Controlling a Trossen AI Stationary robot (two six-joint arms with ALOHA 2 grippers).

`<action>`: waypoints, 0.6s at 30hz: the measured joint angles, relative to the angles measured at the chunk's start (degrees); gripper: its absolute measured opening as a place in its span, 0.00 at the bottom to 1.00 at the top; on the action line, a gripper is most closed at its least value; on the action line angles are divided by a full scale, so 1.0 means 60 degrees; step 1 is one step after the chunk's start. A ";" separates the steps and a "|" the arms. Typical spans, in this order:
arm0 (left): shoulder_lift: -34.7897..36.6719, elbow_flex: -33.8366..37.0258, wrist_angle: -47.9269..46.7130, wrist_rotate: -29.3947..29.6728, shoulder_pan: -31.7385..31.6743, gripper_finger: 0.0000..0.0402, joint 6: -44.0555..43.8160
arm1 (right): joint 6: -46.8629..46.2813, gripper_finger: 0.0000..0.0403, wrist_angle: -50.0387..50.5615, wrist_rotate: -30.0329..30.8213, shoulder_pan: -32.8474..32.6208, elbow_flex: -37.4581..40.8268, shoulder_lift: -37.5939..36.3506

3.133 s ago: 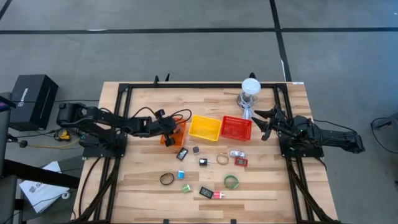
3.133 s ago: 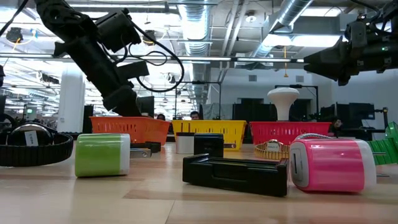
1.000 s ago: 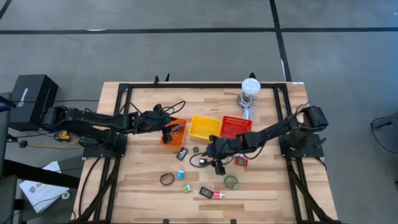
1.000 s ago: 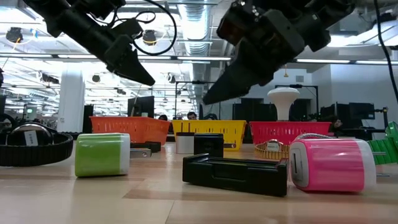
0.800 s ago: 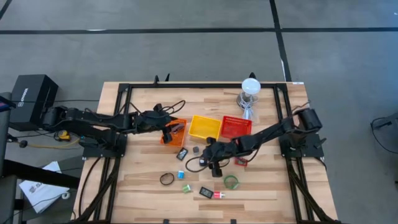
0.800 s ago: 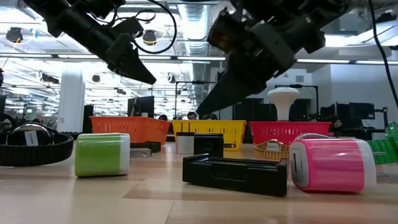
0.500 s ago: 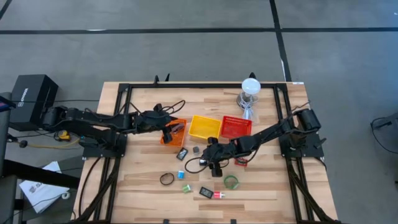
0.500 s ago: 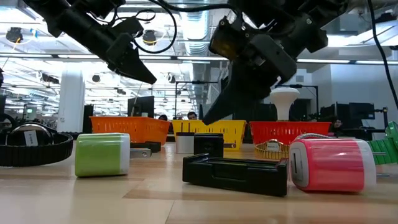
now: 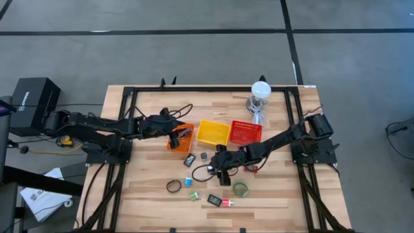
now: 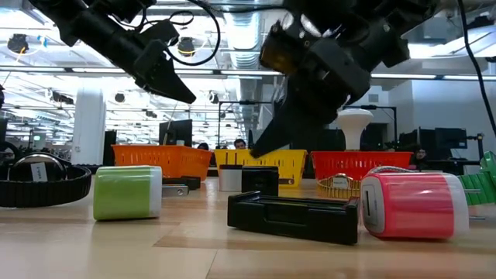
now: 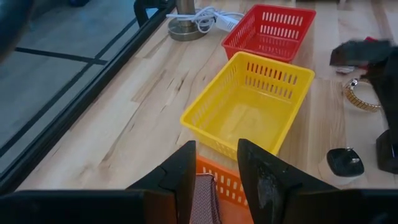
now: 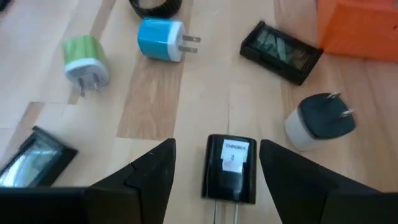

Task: Pick & Place Office items
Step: Put the black charger adapter into the yellow bin

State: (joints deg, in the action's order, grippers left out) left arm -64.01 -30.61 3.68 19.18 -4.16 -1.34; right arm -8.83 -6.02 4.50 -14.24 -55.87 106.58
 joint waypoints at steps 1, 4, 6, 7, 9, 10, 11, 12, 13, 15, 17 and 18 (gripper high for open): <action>0.0000 0.0000 0.0002 0.0004 0.0000 0.28 0.0000 | -0.0039 0.56 0.0120 0.0001 0.0003 0.0035 0.0015; 0.0000 0.0000 0.0058 0.0000 0.0000 0.28 0.0000 | -0.0061 0.56 -0.0119 0.0002 0.0032 -0.0032 0.0231; 0.0000 0.0000 0.0058 0.0000 0.0000 0.28 0.0000 | -0.0040 0.56 0.0185 -0.0002 0.0066 0.0050 0.0279; 0.0000 0.0000 0.0058 0.0000 0.0000 0.28 0.0000 | -0.0039 0.56 0.0135 -0.0002 0.0077 0.0051 0.0298; 0.0000 0.0000 0.0063 0.0001 0.0000 0.28 0.0000 | -0.0035 0.56 0.0068 0.0001 0.0077 -0.0004 0.0257; 0.0000 0.0000 0.0066 0.0002 0.0000 0.28 0.0000 | -0.0034 0.56 0.0073 0.0002 0.0082 -0.0008 0.0248; 0.0000 0.0000 0.0069 0.0001 0.0000 0.28 0.0000 | -0.0032 0.56 0.0121 0.0002 0.0084 0.0001 0.0254; 0.0000 0.0000 0.0070 0.0001 0.0000 0.28 0.0000 | -0.0034 0.56 0.0154 0.0002 0.0084 0.0011 0.0267; 0.0000 0.0000 0.0077 0.0000 0.0000 0.28 0.0000 | -0.0031 0.56 0.0163 0.0002 0.0081 0.0017 0.0267; 0.0000 0.0000 0.0080 0.0000 0.0000 0.28 0.0000 | -0.0031 0.56 0.0092 0.0002 0.0081 0.0006 0.0339; 0.0000 0.0000 0.0091 0.0002 0.0000 0.28 0.0000 | -0.0028 0.56 -0.0096 0.0002 0.0082 -0.0001 0.0603; 0.0000 0.0000 0.0091 0.0002 0.0000 0.28 0.0000 | 0.0003 0.56 0.0044 0.0002 0.0081 0.0054 0.0620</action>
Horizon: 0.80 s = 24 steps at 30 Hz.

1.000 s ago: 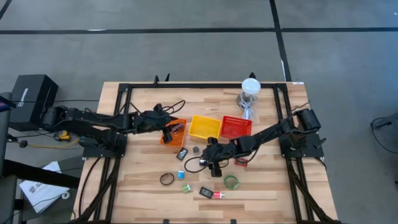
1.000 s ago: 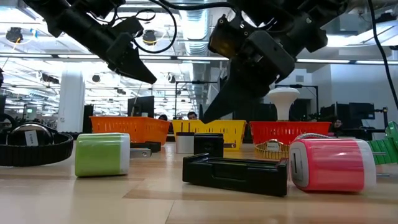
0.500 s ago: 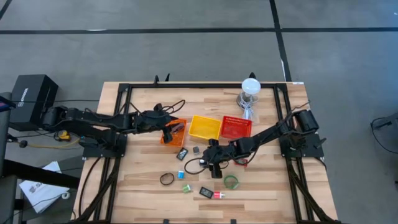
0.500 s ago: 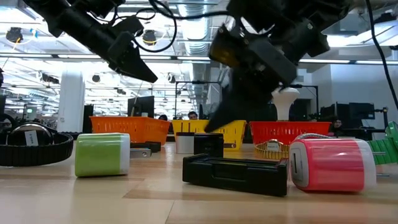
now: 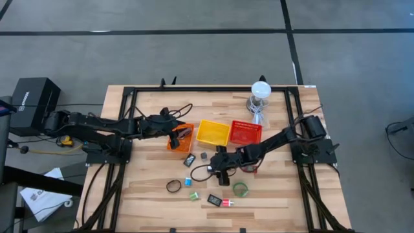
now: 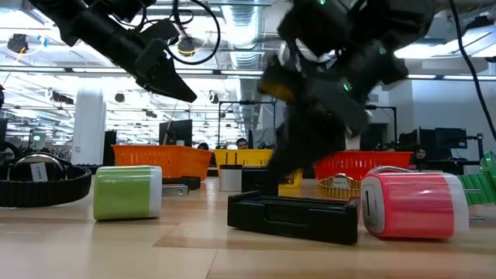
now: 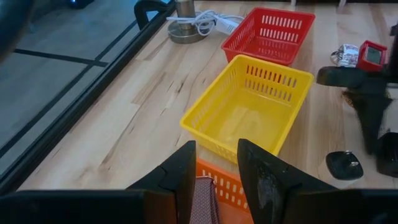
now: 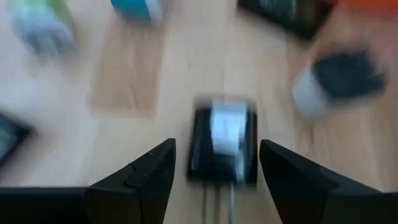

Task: Pick & Place Office items
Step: Put the black charger adapter into the yellow bin

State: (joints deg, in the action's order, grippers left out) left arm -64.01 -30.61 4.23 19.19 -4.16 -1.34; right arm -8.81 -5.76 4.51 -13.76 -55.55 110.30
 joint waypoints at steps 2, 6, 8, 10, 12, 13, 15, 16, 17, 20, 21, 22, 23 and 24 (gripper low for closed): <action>0.0000 0.0000 0.0014 0.0002 0.0000 0.28 0.0000 | 0.0036 0.56 -0.0359 0.0000 0.0004 -0.0109 0.0200; -0.0004 0.0000 0.0060 -0.0001 0.0000 0.28 0.0000 | 0.0209 0.54 -0.0488 -0.0002 0.0000 -0.0223 0.0503; -0.0004 0.0000 0.0128 -0.0001 0.0000 0.28 0.0000 | 0.0288 0.53 -0.0483 0.0033 0.0000 -0.0332 0.0646; -0.0004 0.0000 0.0139 0.0001 0.0000 0.28 0.0000 | 0.0296 0.51 -0.0411 0.0033 0.0004 -0.0442 0.0685; -0.0004 0.0000 0.0180 -0.0002 0.0000 0.28 0.0000 | 0.0319 0.50 -0.0408 0.0021 0.0004 -0.0456 0.0696; -0.0004 0.0000 0.0182 -0.0002 0.0000 0.28 0.0000 | 0.0315 0.49 -0.0398 0.0018 0.0004 -0.0456 0.0699; -0.0004 0.0000 0.0178 -0.0002 0.0000 0.28 0.0000 | 0.0319 0.47 -0.0283 0.0020 0.0004 -0.0470 0.0688; -0.0004 0.0000 0.0178 -0.0002 0.0001 0.28 0.0000 | 0.0319 0.45 -0.0233 0.0013 0.0011 -0.0470 0.0662; -0.0004 0.0000 0.0173 -0.0002 0.0000 0.28 0.0000 | 0.0319 0.44 -0.0217 0.0010 0.0011 -0.0470 0.0659; -0.0004 0.0000 0.0177 -0.0002 0.0002 0.28 0.0000 | 0.0315 0.40 -0.0166 0.0011 0.0011 -0.0470 0.0659; -0.0004 0.0000 0.0172 -0.0002 0.0000 0.28 0.0000 | 0.0315 0.38 -0.0153 0.0011 0.0011 -0.0470 0.0655; -0.0004 0.0000 0.0175 -0.0002 0.0000 0.28 0.0000 | 0.0312 0.37 -0.0149 0.0007 0.0011 -0.0470 0.0652; -0.0004 0.0000 0.0178 -0.0002 0.0000 0.28 0.0000 | 0.0314 0.36 -0.0143 0.0004 0.0017 -0.0470 0.0652; -0.0004 0.0000 0.0175 -0.0002 0.0000 0.28 0.0000 | 0.0313 0.35 -0.0137 -0.0004 0.0034 -0.0470 0.0652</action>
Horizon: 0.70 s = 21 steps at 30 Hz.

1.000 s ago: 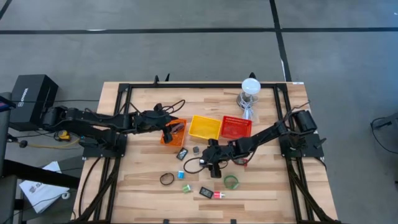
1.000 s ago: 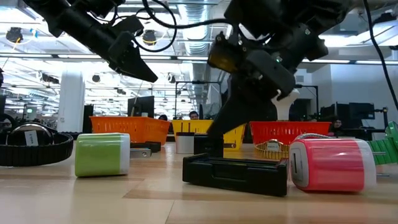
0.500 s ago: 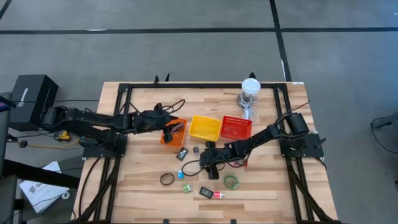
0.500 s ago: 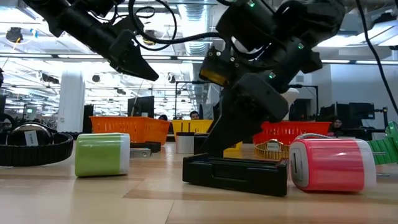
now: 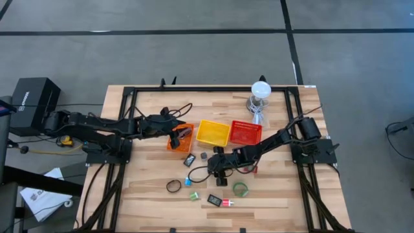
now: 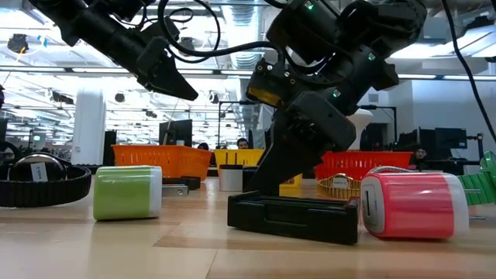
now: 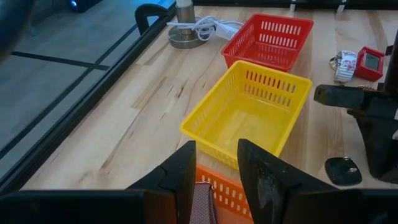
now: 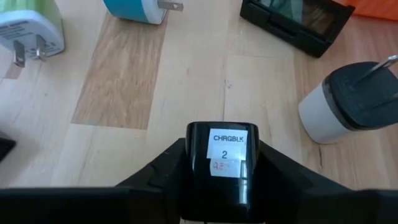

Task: Pick & Place Office items
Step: Put the black charger adapter into the yellow bin

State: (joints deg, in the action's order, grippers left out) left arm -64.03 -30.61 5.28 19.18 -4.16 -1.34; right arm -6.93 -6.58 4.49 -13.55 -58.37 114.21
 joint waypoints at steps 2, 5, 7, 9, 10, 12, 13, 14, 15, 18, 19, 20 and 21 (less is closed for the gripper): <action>0.0000 0.0000 0.0003 0.0000 0.0000 0.28 0.0000 | 0.0002 0.36 0.0009 -0.0037 0.0048 0.0000 -0.0004; 0.0000 0.0000 0.0009 0.0000 0.0002 0.28 0.0000 | 0.0003 0.39 0.0014 -0.0087 0.0073 0.0000 -0.0004; 0.0000 0.0000 0.0010 0.0000 0.0001 0.28 0.0000 | 0.0006 0.41 0.0100 -0.0110 0.0097 0.0004 -0.0068; 0.0000 0.0000 0.0014 0.0000 0.0001 0.28 0.0000 | 0.0006 0.41 0.0173 -0.0178 0.0118 0.0015 -0.0106; 0.0000 0.0000 0.0014 0.0000 0.0000 0.28 0.0000 | 0.0035 0.40 0.0173 -0.0232 0.0154 0.0015 -0.0106; 0.0000 0.0000 0.0018 0.0000 0.0000 0.28 0.0000 | 0.0176 0.37 0.0381 -0.0318 0.0176 0.0025 -0.0258; 0.0000 0.0000 0.0017 0.0000 0.0000 0.28 0.0000 | 0.0218 0.36 0.0488 -0.0317 0.0185 0.0040 -0.0298; 0.0000 0.0000 0.0018 0.0000 0.0002 0.28 0.0000 | 0.0230 0.34 0.0493 -0.0317 0.0224 0.0040 -0.0299; 0.0000 0.0000 0.0018 -0.0003 0.0004 0.28 0.0000 | 0.0233 0.34 0.0580 -0.0319 0.0246 0.0036 -0.0328; 0.0000 0.0000 0.0032 0.0000 0.0000 0.28 0.0000 | 0.0254 0.34 0.1226 -0.0320 0.0326 0.0040 -0.0626; 0.0000 0.0000 0.0032 -0.0002 0.0002 0.28 0.0000 | 0.0268 0.34 0.1370 -0.0317 0.0349 0.0022 -0.0694; 0.0000 0.0000 0.0041 -0.0002 0.0000 0.28 0.0000 | 0.0380 0.35 0.1787 -0.0316 0.0361 0.0039 -0.0862; 0.0000 0.0000 0.0049 0.0000 0.0002 0.28 0.0000 | 0.0502 0.36 0.2034 -0.0310 0.0389 0.0055 -0.1039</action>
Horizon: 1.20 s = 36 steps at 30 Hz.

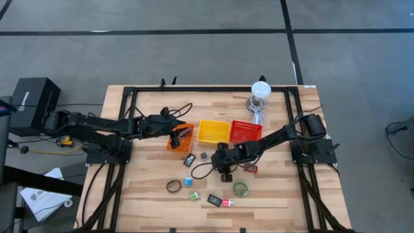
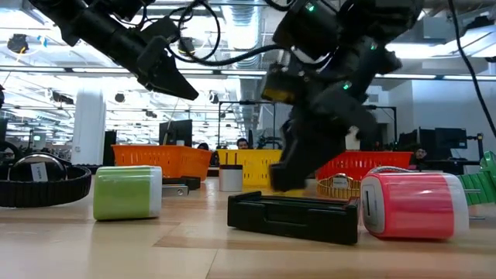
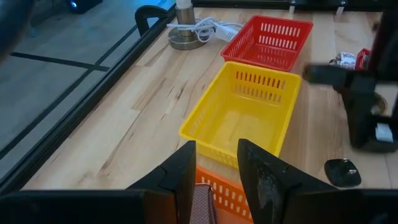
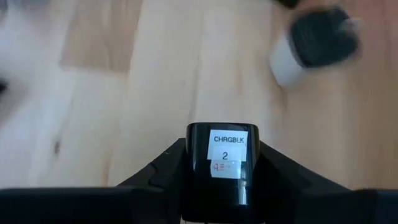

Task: Pick & Place Office items
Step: Put the black charger adapter into the yellow bin

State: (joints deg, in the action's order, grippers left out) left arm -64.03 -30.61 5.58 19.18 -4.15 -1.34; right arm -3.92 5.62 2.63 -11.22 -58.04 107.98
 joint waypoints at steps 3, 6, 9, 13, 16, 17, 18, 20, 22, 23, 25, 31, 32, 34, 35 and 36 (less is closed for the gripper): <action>0.0000 0.0000 0.0025 -0.0004 0.0001 0.28 0.0000 | 0.0325 0.38 0.0431 0.0039 0.0111 -0.0059 -0.0520; 0.0000 0.0003 0.0027 -0.0004 -0.0002 0.28 0.0002 | 0.0697 0.36 0.0684 0.0020 0.0284 -0.0058 -0.1105; 0.0000 0.0004 0.0060 -0.0004 -0.0002 0.28 0.0000 | 0.1097 0.34 0.0880 0.0034 0.0568 -0.0059 -0.1824; 0.0000 0.0004 0.0085 -0.0004 -0.0002 0.28 0.0004 | 0.1630 0.36 0.0728 0.0072 0.1158 -0.0073 -0.2504; 0.0000 0.0004 0.0100 -0.0004 -0.0002 0.28 0.0000 | 0.1740 0.38 0.0790 0.0074 0.1794 -0.0069 -0.2716; 0.0000 0.0004 0.0100 -0.0002 -0.0001 0.28 0.0000 | 0.1739 0.38 0.0743 0.0073 0.2025 -0.0074 -0.2688; 0.0000 0.0004 0.0114 -0.0004 -0.0002 0.28 0.0004 | 0.1738 0.37 0.0756 0.0070 0.2260 -0.0076 -0.2627; 0.0000 0.0004 0.0129 -0.0003 0.0001 0.28 0.0004 | 0.1734 0.36 0.0756 0.0067 0.2668 -0.0073 -0.2396; 0.0000 0.0004 0.0142 -0.0001 -0.0001 0.28 0.0004 | 0.1734 0.35 0.0700 0.0050 0.3009 -0.0073 -0.2052; 0.0000 0.0004 0.0145 -0.0004 0.0001 0.28 0.0004 | 0.1734 0.35 0.0707 0.0014 0.3132 -0.0073 -0.1848; 0.0000 0.0004 0.0143 -0.0004 0.0001 0.28 0.0004 | 0.1731 0.36 0.0729 -0.0205 0.3312 -0.0065 -0.1455; 0.0000 0.0004 0.0154 -0.0001 -0.0001 0.28 0.0004 | 0.1776 0.39 0.0476 -0.0595 0.3375 -0.0320 -0.0606; 0.0000 0.0004 0.0156 -0.0002 0.0001 0.28 0.0004 | 0.1892 0.39 0.0371 -0.0598 0.3372 -0.0428 -0.0475; 0.0000 0.0004 0.0169 -0.0001 0.0000 0.28 0.0004 | 0.1987 0.38 0.0503 -0.0544 0.3372 -0.0615 -0.0284; 0.0000 0.0004 0.0165 0.0000 -0.0001 0.28 0.0004 | 0.1985 0.38 0.0509 -0.0493 0.3383 -0.0724 -0.0172; 0.0000 0.0004 0.0166 0.0000 0.0000 0.28 0.0004 | 0.1997 0.38 0.0519 -0.0480 0.3421 -0.0810 -0.0074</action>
State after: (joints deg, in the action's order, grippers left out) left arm -64.03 -30.59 6.58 19.18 -4.15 -1.32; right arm 8.06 8.74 -0.25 9.31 -62.90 107.53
